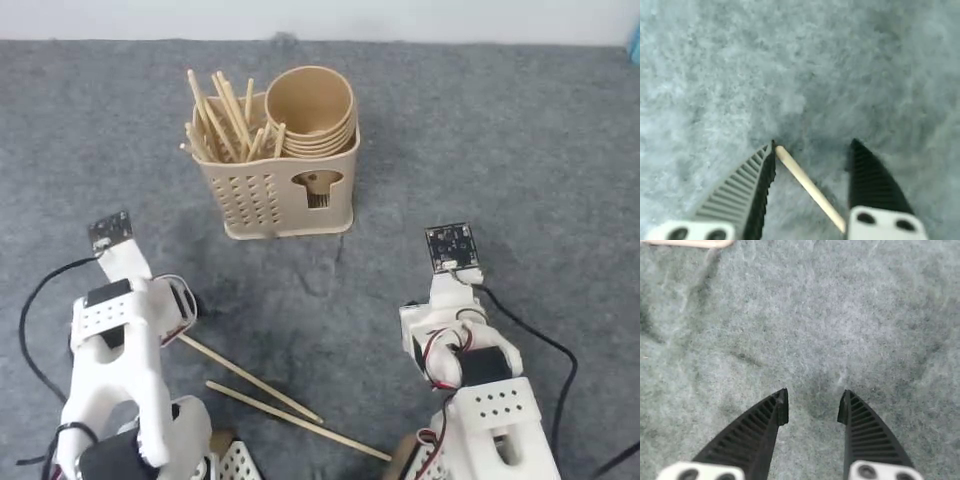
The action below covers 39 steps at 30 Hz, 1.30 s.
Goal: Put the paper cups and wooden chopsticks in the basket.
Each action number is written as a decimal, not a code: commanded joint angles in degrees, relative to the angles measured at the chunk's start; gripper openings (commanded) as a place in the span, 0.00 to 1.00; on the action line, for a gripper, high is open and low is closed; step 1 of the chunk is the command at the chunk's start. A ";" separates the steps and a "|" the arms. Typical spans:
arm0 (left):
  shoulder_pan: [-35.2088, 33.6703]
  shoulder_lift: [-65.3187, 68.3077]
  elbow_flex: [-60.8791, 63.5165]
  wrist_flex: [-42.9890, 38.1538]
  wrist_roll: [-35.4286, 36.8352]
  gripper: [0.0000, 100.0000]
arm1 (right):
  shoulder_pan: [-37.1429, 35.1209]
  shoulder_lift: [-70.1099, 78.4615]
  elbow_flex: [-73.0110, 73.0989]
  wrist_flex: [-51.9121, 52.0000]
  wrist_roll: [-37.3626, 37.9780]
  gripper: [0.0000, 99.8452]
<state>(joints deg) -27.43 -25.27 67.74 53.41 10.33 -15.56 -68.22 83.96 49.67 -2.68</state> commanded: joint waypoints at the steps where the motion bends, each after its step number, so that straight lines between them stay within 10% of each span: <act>1: 0.09 -2.11 0.13 -2.20 1.23 0.08 | 0.66 -0.75 -2.73 0.40 0.70 0.18; 23: 0.18 -2.55 -3.30 -13.10 1.58 0.01 | 0.66 -0.75 -2.55 -0.04 0.70 0.18; 39: -4.13 -2.64 -30.64 -14.42 1.67 0.01 | 0.48 -0.75 -2.46 -0.13 0.70 0.18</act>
<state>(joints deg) -29.80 -25.80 44.97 40.04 11.21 -15.56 -68.22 83.96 49.67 -2.68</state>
